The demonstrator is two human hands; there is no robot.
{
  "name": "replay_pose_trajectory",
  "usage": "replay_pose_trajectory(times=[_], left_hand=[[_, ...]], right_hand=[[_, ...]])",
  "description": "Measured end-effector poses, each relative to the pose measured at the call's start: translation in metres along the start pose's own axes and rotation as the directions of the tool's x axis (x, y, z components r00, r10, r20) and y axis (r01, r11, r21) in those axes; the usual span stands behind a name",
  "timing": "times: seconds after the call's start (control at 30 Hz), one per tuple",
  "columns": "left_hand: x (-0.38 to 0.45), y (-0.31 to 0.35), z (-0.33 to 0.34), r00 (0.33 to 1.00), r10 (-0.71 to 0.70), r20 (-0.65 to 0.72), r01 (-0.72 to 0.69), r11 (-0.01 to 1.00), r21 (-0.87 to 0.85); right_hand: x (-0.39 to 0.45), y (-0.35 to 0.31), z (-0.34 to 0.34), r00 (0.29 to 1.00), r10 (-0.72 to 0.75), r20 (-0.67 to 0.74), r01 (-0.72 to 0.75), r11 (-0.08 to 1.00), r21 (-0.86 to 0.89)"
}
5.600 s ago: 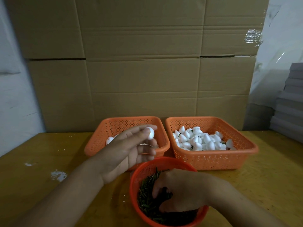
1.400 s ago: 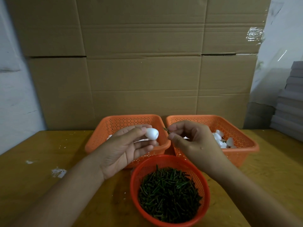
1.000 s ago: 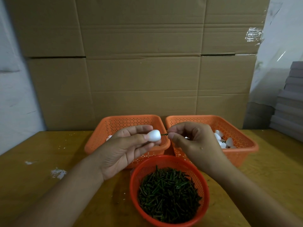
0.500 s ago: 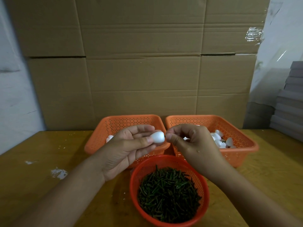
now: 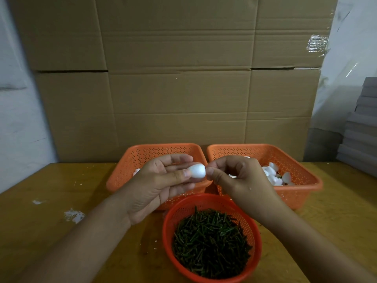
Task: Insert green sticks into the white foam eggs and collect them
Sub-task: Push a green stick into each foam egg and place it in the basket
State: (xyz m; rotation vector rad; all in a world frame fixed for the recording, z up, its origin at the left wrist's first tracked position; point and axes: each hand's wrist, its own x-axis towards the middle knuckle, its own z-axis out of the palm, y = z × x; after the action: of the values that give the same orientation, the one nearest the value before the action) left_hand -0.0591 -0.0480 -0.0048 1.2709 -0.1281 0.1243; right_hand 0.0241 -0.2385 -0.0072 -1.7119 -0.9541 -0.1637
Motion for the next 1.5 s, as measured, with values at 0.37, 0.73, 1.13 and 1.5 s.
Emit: replay_pose_trajectory(times=[0.37,0.73,1.13,1.5], left_hand=[[0.000,-0.002,0.002,0.992,0.067,-0.103,-0.052,0.988,0.145],[0.000,-0.005,0.007,0.991,0.111,-0.081,-0.089,0.969,0.231],[0.001,-0.011,0.004,0.992,0.119,-0.051,-0.093,0.929,0.358],[0.004,-0.012,-0.003,1.000,-0.008,0.018,0.006,0.993,0.117]], right_hand=[[-0.002,0.009,0.012,0.988,0.118,0.096,-0.122,0.992,0.031],[-0.009,0.001,0.024,0.954,0.217,0.208,-0.253,0.952,0.171],[-0.011,-0.005,0.022,0.958,0.215,0.191,-0.252,0.948,0.194],[-0.011,-0.012,0.017,0.907,0.258,0.334,-0.371,0.864,0.341]])
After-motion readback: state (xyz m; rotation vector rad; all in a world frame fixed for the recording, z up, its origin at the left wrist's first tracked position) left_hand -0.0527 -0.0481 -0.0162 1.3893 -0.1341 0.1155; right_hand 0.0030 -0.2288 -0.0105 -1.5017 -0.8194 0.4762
